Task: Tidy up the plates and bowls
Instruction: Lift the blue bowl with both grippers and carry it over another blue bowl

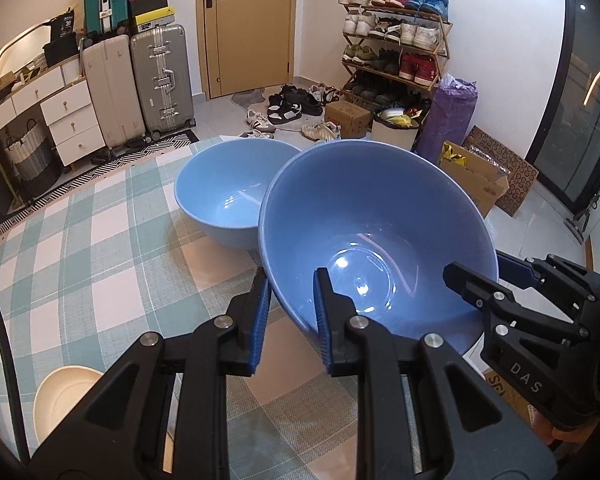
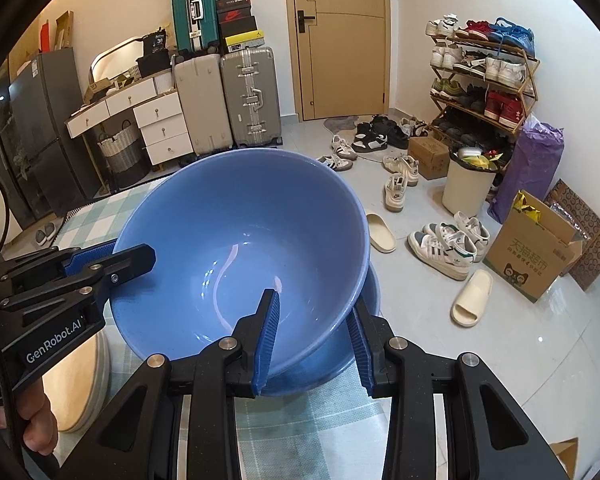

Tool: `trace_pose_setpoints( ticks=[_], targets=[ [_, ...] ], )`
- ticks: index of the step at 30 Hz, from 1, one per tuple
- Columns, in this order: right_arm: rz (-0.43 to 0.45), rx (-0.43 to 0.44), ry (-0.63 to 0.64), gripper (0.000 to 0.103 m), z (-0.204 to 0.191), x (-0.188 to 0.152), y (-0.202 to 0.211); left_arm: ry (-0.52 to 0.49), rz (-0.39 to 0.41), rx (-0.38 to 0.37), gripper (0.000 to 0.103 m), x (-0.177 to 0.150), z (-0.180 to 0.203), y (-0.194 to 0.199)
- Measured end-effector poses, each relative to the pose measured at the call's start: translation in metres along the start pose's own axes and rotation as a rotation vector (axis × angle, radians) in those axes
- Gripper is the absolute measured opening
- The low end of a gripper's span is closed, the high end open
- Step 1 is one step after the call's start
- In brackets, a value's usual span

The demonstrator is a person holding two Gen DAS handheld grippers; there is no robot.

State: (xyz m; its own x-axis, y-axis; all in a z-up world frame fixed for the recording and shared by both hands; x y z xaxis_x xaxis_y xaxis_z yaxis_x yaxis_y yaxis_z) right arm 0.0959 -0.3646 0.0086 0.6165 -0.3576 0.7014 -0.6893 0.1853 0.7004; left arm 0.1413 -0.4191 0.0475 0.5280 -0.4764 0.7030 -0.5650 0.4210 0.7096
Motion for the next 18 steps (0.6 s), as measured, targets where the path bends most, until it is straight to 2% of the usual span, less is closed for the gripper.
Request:
trace_pose_setpoints(
  ticks=[18],
  targets=[
    [-0.053,-0.046,0.015,0.035,0.020,-0.008,-0.031,-0.060,-0.065,0.017,0.022,-0.015,0.006,-0.048]
  ],
)
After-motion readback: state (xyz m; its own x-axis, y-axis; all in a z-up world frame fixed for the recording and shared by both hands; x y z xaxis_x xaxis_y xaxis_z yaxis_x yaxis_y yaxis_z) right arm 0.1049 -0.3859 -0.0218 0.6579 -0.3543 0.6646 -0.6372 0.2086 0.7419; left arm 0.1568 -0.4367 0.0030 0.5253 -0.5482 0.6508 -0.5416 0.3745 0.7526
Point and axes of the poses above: each gripper's, at about its wrist camera, not at the fingertips, and y roughly against the way its jaws point, z to its right, x to its top, the point moved 8 cm from there along -y, roughly the way its jaws point, and after that the axes turned 7 degrees about -y, right-handed, at the moved point
